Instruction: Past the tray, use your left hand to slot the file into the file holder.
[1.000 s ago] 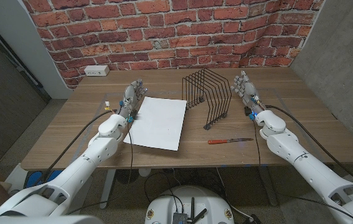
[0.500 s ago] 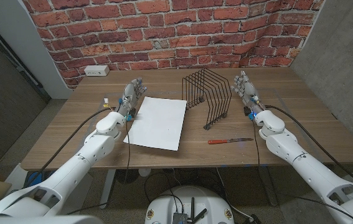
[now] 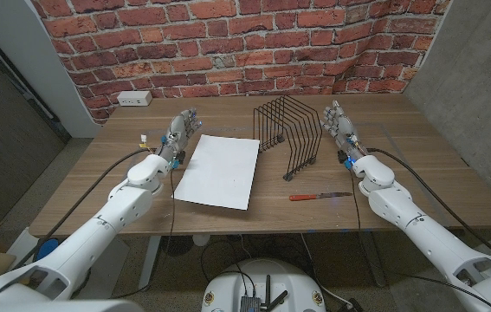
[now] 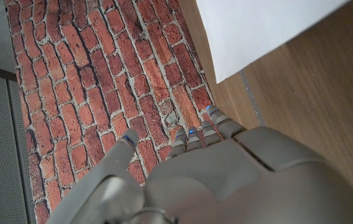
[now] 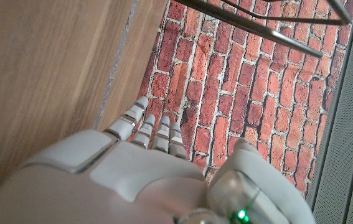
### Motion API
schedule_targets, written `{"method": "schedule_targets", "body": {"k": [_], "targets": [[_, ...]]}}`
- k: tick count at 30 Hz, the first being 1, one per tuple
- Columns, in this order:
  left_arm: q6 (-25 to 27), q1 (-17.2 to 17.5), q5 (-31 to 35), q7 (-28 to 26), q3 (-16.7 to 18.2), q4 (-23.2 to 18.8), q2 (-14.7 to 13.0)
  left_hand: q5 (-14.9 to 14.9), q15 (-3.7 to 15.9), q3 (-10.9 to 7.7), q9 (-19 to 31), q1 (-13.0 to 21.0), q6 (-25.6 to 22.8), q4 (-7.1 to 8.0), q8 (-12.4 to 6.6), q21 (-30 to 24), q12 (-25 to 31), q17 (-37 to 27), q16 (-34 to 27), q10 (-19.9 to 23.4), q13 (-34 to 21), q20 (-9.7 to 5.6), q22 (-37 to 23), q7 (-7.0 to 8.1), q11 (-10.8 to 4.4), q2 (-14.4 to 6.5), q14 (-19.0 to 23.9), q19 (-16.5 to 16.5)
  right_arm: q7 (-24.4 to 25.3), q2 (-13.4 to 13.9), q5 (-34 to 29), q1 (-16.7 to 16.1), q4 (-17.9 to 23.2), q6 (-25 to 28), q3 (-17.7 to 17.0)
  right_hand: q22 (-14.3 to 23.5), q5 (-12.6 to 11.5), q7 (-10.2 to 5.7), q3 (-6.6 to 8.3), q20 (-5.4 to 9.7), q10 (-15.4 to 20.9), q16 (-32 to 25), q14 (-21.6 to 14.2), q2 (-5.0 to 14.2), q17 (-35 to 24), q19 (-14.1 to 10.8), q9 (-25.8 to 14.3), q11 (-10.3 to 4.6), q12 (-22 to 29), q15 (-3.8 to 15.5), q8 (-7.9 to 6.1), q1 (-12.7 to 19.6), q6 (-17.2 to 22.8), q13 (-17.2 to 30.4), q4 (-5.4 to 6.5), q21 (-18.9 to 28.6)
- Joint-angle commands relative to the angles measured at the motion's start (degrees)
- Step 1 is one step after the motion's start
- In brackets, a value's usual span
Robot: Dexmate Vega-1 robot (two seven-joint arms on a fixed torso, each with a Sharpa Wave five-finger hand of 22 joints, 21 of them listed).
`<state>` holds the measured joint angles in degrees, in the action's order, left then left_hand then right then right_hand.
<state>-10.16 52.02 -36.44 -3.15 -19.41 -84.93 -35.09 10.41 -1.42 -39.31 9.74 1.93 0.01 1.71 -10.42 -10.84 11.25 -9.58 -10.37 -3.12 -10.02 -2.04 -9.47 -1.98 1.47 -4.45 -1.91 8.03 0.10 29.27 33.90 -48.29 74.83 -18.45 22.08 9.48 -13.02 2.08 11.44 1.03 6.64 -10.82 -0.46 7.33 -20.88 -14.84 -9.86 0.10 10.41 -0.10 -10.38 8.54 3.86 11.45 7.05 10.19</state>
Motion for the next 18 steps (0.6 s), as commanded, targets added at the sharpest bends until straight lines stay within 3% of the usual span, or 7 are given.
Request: {"method": "schedule_targets", "body": {"k": [1,12,18], "targets": [[4.24,2.64,0.00,-2.98,1.72,-6.18,-3.67,0.04,0.22,-0.09,0.21,0.74,-0.60,-0.87,-0.48,-0.42,0.35,0.02,-0.14,0.57,-0.06,-0.63,-0.21,-0.06,-0.24,-1.47,0.55,0.74,0.61,-0.03,-0.65,-0.36,0.31,-0.12,0.35,0.13,-0.38,-0.20,0.42,0.55,0.43,-0.30,-0.20,0.76,0.03,-0.22,-0.19,0.38,0.54,0.32,-0.30,-0.13,0.65,0.01,0.07,0.39],[11.67,4.39,-2.16,-4.63,3.60,-12.08,-7.95,-0.05,0.16,-0.13,0.20,1.59,-1.07,-2.65,-0.32,-0.06,0.46,0.09,-0.16,1.98,-0.01,-1.70,-0.15,-0.75,-0.24,-1.43,1.93,0.47,0.80,-0.47,-1.54,-0.51,-0.01,-1.42,0.75,0.11,-0.40,-0.22,0.48,0.95,0.47,-0.30,0.03,0.63,0.25,-0.16,-0.18,0.47,0.59,0.81,-0.36,-0.32,0.85,-0.09,0.08,0.40],[16.80,4.57,-4.49,-4.89,4.74,-14.92,-10.43,-0.06,-0.20,-0.25,0.21,1.92,-1.04,-3.20,-0.22,0.06,0.33,0.09,-0.12,2.08,0.00,-1.63,-0.13,-1.18,0.18,-1.73,2.27,0.27,-0.19,-0.32,-1.98,0.04,-0.43,-1.23,1.38,0.08,-0.49,-0.76,0.75,2.17,-0.18,-0.10,0.84,0.68,0.63,0.31,-0.17,-0.07,0.40,2.05,-0.16,-0.39,0.40,-0.24,0.02,0.29]]}}
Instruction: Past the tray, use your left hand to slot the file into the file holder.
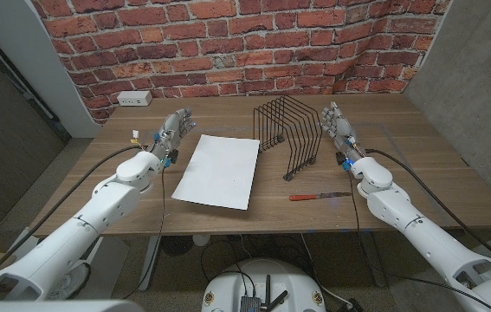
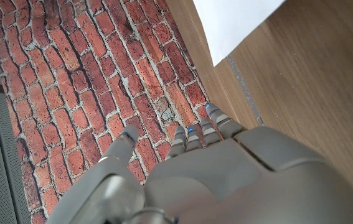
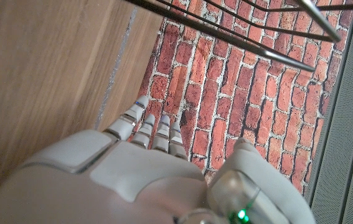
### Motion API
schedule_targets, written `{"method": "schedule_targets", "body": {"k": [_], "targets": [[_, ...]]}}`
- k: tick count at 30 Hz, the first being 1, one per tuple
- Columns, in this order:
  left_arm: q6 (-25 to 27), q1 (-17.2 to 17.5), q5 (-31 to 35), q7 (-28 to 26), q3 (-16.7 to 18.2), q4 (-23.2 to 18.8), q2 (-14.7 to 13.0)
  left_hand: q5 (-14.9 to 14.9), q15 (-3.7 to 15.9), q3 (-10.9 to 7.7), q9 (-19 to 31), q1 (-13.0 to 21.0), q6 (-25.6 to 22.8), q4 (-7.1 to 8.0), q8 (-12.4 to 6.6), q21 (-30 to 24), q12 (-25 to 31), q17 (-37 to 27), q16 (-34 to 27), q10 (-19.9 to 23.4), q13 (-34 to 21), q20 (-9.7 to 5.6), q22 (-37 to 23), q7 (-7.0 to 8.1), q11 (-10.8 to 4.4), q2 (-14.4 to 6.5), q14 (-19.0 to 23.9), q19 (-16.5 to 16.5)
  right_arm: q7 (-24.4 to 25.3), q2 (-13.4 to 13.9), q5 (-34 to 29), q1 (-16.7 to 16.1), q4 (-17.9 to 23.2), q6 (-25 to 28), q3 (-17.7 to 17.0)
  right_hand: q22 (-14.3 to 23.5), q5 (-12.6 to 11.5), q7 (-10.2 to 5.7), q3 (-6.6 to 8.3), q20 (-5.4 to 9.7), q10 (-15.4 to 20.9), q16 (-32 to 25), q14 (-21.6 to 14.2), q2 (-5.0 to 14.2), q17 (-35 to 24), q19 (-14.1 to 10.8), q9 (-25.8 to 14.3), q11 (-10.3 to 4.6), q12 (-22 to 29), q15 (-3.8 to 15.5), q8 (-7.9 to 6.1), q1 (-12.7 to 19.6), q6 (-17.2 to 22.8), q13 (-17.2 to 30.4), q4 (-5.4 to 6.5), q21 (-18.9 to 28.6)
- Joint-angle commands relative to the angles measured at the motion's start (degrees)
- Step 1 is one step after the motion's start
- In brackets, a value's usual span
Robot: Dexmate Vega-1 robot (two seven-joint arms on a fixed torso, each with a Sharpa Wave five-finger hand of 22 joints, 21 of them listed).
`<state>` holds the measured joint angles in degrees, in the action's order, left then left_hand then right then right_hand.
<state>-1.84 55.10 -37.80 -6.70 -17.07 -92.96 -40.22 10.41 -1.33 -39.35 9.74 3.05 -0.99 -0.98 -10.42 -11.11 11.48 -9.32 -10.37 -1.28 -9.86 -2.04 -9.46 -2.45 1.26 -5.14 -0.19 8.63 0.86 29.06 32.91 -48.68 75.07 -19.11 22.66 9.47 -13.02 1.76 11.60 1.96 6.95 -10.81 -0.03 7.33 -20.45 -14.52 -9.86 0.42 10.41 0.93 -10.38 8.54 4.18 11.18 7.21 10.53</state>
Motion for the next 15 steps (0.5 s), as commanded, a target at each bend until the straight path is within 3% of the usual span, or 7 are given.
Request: {"method": "schedule_targets", "body": {"k": [1,11,15], "targets": [[9.35,1.58,-3.66,-1.50,2.69,-7.41,-5.65,-0.06,-0.35,-0.22,0.21,0.85,-0.03,-0.60,-0.21,0.36,0.09,-0.17,-0.12,0.27,-0.16,-1.63,-0.13,-0.80,0.41,-1.09,0.61,-0.40,-0.90,-0.14,-1.05,0.47,-0.65,-0.46,0.88,0.08,-0.50,-0.49,0.62,1.35,-0.53,-0.09,0.49,0.69,0.23,0.11,-0.16,-0.38,0.39,1.10,-0.13,-0.38,0.00,0.02,-0.15,-0.09],[14.32,3.23,-7.12,-2.68,5.36,-11.57,-8.77,-0.18,-0.87,-0.21,0.22,1.31,0.12,-1.77,-0.04,0.68,0.04,-0.18,-0.29,0.88,-0.15,-2.11,-0.12,-1.41,1.06,-1.18,2.02,-1.50,-0.17,0.05,-1.62,-0.07,0.38,0.13,1.22,0.06,-0.62,0.07,0.89,1.60,-2.06,0.00,1.41,0.78,0.68,1.30,-0.15,-0.55,0.00,1.18,0.32,-0.68,-1.68,-0.19,-0.06,-0.35],[16.56,3.84,-9.06,-2.63,6.56,-13.10,-10.15,-0.22,-1.02,-0.19,0.22,1.38,0.13,-2.13,-0.03,0.64,0.16,-0.19,-0.45,1.48,-0.15,-2.26,-0.11,-1.81,1.47,-1.16,2.96,-1.54,0.28,0.44,-1.72,-0.33,1.19,0.79,1.14,0.03,-0.72,1.17,1.07,1.64,-1.57,-0.57,0.14,0.78,1.06,1.91,-0.15,-0.27,0.27,-0.05,0.23,-0.82,-2.06,-0.38,-0.06,-0.39]]}}
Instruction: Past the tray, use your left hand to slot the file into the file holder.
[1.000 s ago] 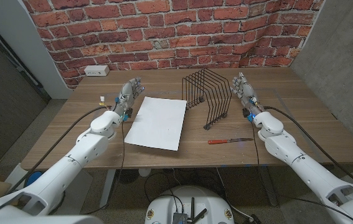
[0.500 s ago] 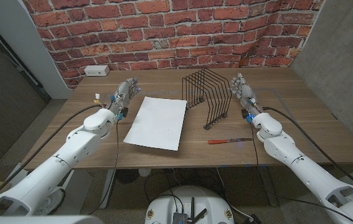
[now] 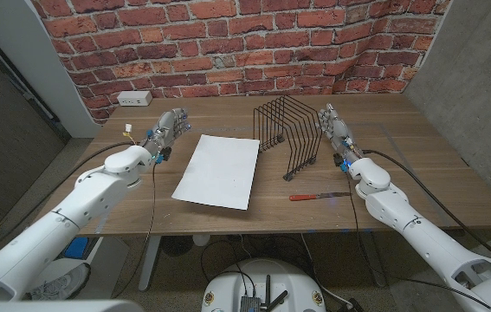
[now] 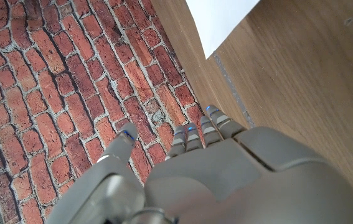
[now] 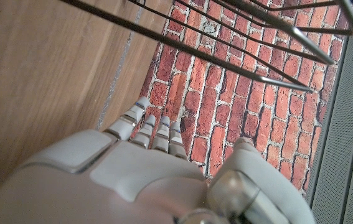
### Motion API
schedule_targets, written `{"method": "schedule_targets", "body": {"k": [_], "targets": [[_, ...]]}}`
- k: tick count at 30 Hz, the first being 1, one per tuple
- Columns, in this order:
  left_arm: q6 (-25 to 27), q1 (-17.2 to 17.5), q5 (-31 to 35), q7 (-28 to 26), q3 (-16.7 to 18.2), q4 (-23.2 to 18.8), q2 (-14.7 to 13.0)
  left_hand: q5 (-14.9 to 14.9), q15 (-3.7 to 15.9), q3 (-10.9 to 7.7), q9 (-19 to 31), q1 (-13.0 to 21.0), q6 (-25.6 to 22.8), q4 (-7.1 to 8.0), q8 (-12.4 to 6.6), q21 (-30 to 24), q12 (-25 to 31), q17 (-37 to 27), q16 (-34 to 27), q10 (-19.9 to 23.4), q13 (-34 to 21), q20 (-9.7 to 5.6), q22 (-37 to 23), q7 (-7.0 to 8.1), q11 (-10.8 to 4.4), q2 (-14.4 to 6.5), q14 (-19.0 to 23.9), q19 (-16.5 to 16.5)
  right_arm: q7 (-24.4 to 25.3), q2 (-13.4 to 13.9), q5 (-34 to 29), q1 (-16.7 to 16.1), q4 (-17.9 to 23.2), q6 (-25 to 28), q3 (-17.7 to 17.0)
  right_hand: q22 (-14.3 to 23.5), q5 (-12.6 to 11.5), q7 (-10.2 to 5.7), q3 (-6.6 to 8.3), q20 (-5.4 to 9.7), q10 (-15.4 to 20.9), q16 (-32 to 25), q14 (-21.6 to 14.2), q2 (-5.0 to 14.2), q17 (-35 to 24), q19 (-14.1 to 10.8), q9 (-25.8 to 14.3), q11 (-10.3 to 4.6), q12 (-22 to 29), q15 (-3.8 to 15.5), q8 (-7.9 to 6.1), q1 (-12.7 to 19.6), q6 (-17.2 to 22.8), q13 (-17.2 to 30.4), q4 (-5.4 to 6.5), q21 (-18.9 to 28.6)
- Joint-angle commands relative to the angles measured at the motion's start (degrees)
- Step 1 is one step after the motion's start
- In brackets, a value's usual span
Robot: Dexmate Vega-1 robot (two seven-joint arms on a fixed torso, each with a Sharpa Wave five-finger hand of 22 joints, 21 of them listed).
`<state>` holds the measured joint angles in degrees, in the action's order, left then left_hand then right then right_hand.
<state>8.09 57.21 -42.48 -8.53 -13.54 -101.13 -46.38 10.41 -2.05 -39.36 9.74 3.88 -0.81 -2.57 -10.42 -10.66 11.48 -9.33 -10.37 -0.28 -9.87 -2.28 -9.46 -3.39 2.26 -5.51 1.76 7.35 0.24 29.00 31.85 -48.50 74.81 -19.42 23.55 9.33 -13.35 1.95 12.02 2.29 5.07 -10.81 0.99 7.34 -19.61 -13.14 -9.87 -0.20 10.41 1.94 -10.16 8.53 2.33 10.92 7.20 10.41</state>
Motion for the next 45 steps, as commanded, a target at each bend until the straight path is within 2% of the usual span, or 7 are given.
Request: {"method": "schedule_targets", "body": {"k": [1,5,11,23,31,34,45], "targets": [[7.62,1.84,-5.04,-1.16,3.39,-5.49,-4.34,-0.23,-0.34,-0.19,0.22,0.56,-0.05,-0.61,-0.03,0.20,0.17,-0.18,-0.48,0.54,-0.14,-2.06,-0.11,-0.96,0.48,-0.79,1.17,-0.30,1.06,0.63,-0.71,-0.58,1.66,1.26,0.20,0.17,-0.43,1.52,0.74,1.25,0.49,-0.81,-1.54,0.76,0.39,0.89,-0.14,0.29,0.33,-1.66,-0.04,-0.85,-0.29,-0.20,-0.06,-0.30],[10.28,2.42,-9.01,-1.27,5.32,-6.53,-4.76,-0.29,-0.47,-0.19,0.22,0.77,-0.62,-1.13,-0.21,0.17,0.13,-0.17,-0.53,0.81,-0.14,-2.26,-0.09,-1.16,0.59,-0.80,1.95,-0.34,1.36,0.84,-0.78,-0.70,2.02,1.49,0.08,0.15,-0.51,2.71,0.92,1.17,1.07,-0.98,-2.22,0.78,0.74,0.99,-0.13,0.88,0.50,-2.48,-0.07,-0.92,-0.59,-0.33,-0.09,-0.18],[15.56,1.64,-11.82,-2.33,6.43,-8.14,-7.40,-0.41,-0.25,-0.19,0.20,1.26,-1.64,-2.17,-0.47,0.19,0.08,-0.17,-0.32,1.23,-0.13,-2.59,-0.02,-0.70,0.09,-0.53,2.22,-0.41,2.72,1.55,-2.07,-0.78,2.69,2.19,0.11,0.15,-0.55,2.82,1.02,1.41,0.99,-0.87,-1.98,0.88,0.89,1.30,-0.13,0.84,0.43,-2.16,-0.17,-1.05,-0.54,-0.39,-0.02,-0.21],[28.03,-4.81,-16.02,-5.08,4.58,-9.66,-11.01,-0.11,0.20,-1.00,0.21,4.82,-5.38,-7.28,-0.97,-0.46,0.37,-0.20,-0.51,4.81,-0.16,-1.64,0.06,-0.38,0.35,0.68,6.07,2.70,3.84,1.50,-2.63,-0.82,2.64,2.47,0.05,0.15,-0.58,2.60,1.10,1.49,0.98,-0.80,-1.81,0.77,1.16,1.40,-0.13,0.51,0.39,-1.76,-0.30,-1.32,-0.45,-0.44,0.05,-0.09],[34.97,-9.57,-18.09,-5.73,2.58,-9.40,-12.12,-0.11,0.46,-0.75,0.21,6.58,-6.98,-7.82,-0.67,-1.30,0.81,-0.24,-0.73,8.63,-0.27,-0.10,-0.05,-0.44,0.46,1.64,9.87,7.61,4.78,1.49,-3.09,-0.99,2.80,2.84,0.06,0.15,-0.62,2.44,1.19,1.55,1.04,-0.85,-1.94,0.78,1.32,1.35,-0.13,0.35,0.41,-1.62,-0.46,-1.46,-0.10,-0.46,0.09,0.00],[37.09,-11.21,-18.40,-6.10,1.69,-9.11,-12.27,-0.06,0.36,-0.70,0.23,7.33,-8.09,-7.95,-0.84,-1.36,0.93,-0.26,-0.83,9.95,-0.33,0.33,-0.07,-1.17,0.87,1.97,11.34,9.00,4.98,1.41,-3.16,-1.05,2.75,2.75,0.05,0.15,-0.63,2.39,1.22,1.49,1.04,-0.84,-1.91,0.78,1.36,1.31,-0.13,0.35,0.40,-1.42,-0.50,-1.51,-0.02,-0.46,0.11,0.04],[41.57,-14.89,-18.39,-6.16,-1.19,-7.79,-12.07,0.24,0.32,-1.13,0.30,11.66,-10.05,-8.46,-1.22,-1.55,0.97,-0.29,-0.72,12.94,-0.44,2.18,-0.16,-2.21,1.65,3.14,14.29,12.93,5.48,1.36,-3.33,-1.23,2.94,2.95,0.06,0.16,-0.67,2.07,1.32,1.40,1.07,-0.86,-1.96,0.80,1.52,1.08,-0.13,0.35,0.41,-1.35,-0.60,-1.64,0.29,-0.47,0.15,0.16]]}}
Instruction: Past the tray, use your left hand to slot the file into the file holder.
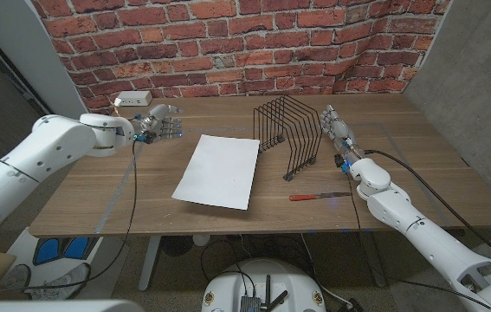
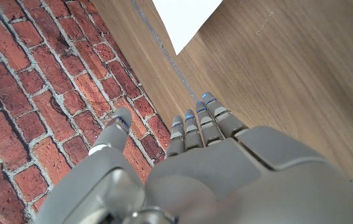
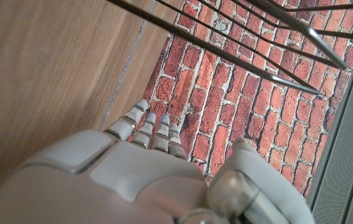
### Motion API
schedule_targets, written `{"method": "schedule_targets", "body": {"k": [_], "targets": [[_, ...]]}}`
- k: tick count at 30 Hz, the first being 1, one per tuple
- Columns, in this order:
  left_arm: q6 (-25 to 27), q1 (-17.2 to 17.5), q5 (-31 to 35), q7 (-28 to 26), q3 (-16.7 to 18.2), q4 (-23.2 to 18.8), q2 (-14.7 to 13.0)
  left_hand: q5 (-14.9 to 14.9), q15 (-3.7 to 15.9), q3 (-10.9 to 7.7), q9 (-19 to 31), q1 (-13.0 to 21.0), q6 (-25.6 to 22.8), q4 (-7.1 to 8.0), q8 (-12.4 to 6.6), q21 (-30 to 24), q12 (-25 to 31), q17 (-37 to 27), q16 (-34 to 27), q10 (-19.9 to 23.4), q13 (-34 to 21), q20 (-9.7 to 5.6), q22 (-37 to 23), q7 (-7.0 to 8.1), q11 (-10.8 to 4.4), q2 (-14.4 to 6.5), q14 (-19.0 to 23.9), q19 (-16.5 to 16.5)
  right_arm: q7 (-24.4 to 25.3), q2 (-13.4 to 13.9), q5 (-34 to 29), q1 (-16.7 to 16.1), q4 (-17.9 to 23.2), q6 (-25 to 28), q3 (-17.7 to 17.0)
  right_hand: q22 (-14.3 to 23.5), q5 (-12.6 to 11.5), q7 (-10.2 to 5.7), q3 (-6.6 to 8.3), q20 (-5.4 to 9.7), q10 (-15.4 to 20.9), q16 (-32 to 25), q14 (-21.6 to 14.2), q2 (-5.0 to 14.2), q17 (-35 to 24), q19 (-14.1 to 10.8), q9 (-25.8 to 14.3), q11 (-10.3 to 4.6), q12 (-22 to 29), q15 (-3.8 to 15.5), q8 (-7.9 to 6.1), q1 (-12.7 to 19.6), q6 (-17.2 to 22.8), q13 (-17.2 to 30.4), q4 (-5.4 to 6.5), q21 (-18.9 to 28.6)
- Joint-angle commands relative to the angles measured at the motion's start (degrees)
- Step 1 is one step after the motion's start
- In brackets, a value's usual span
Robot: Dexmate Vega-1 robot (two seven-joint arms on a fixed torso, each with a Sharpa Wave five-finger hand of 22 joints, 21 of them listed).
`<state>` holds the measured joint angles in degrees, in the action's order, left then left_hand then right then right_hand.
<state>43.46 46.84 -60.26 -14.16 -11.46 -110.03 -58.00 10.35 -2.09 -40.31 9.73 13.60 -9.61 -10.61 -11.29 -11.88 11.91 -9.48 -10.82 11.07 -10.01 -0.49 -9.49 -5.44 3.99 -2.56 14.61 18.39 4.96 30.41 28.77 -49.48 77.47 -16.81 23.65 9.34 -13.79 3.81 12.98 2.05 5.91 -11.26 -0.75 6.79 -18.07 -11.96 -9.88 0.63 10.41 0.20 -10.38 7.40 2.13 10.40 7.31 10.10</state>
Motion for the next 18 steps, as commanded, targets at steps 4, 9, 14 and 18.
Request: {"method": "schedule_targets", "body": {"k": [4,9,14,18], "targets": [[8.23,-5.94,-0.38,-0.16,-4.56,1.49,-0.40,0.35,0.81,-0.17,0.32,3.06,-2.18,-0.39,-0.49,-0.40,0.66,-0.13,-0.33,2.73,-0.31,0.07,-0.15,-0.18,-0.47,0.51,2.48,3.05,1.05,0.12,-0.54,-0.34,0.60,0.60,0.02,0.15,-0.26,0.23,0.41,1.59,0.24,-0.41,-0.20,1.35,0.04,-0.14,-0.12,-0.44,0.40,0.45,-0.38,-0.56,0.54,0.04,0.05,0.49],[9.51,-6.85,-0.48,1.19,-4.95,2.52,-0.73,0.60,0.73,-0.37,0.35,4.32,-2.87,-0.50,-0.60,-0.18,0.54,-0.13,-0.21,3.16,-0.33,0.04,-0.16,-0.25,-0.55,0.61,2.96,3.30,1.74,0.35,-0.97,-0.47,1.12,1.12,0.02,0.15,-0.28,0.18,0.47,1.47,0.35,-0.39,-0.16,1.36,0.11,-0.18,-0.12,-0.45,0.44,0.44,-0.41,-0.60,0.66,0.04,0.05,0.52],[11.51,-7.88,-1.30,1.91,-5.02,3.25,-0.81,1.16,0.98,-0.76,0.41,6.37,-4.29,-0.59,-0.90,-0.19,0.55,-0.12,-0.25,4.14,-0.37,-0.09,-0.16,-0.29,-0.70,0.77,4.07,4.44,2.34,0.53,-1.43,-0.54,1.54,1.57,0.08,0.15,-0.29,0.14,0.51,1.41,0.39,-0.40,-0.17,1.37,0.16,-0.31,-0.12,-0.41,0.46,0.49,-0.41,-0.62,0.68,0.04,0.05,0.57],[12.77,-8.69,-2.05,2.79,-5.29,4.15,-0.46,1.24,1.20,-0.56,0.45,7.59,-5.27,-0.49,-0.96,-0.26,0.72,-0.12,-0.26,5.46,-0.40,0.03,-0.17,-0.54,-0.88,1.44,5.12,5.63,2.38,0.37,-1.54,-0.38,1.34,1.48,0.15,0.16,-0.31,0.06,0.59,1.34,0.44,-0.38,-0.13,1.39,0.24,-0.38,-0.13,-0.44,0.47,0.62,-0.41,-0.66,0.72,0.04,0.05,0.60]]}}
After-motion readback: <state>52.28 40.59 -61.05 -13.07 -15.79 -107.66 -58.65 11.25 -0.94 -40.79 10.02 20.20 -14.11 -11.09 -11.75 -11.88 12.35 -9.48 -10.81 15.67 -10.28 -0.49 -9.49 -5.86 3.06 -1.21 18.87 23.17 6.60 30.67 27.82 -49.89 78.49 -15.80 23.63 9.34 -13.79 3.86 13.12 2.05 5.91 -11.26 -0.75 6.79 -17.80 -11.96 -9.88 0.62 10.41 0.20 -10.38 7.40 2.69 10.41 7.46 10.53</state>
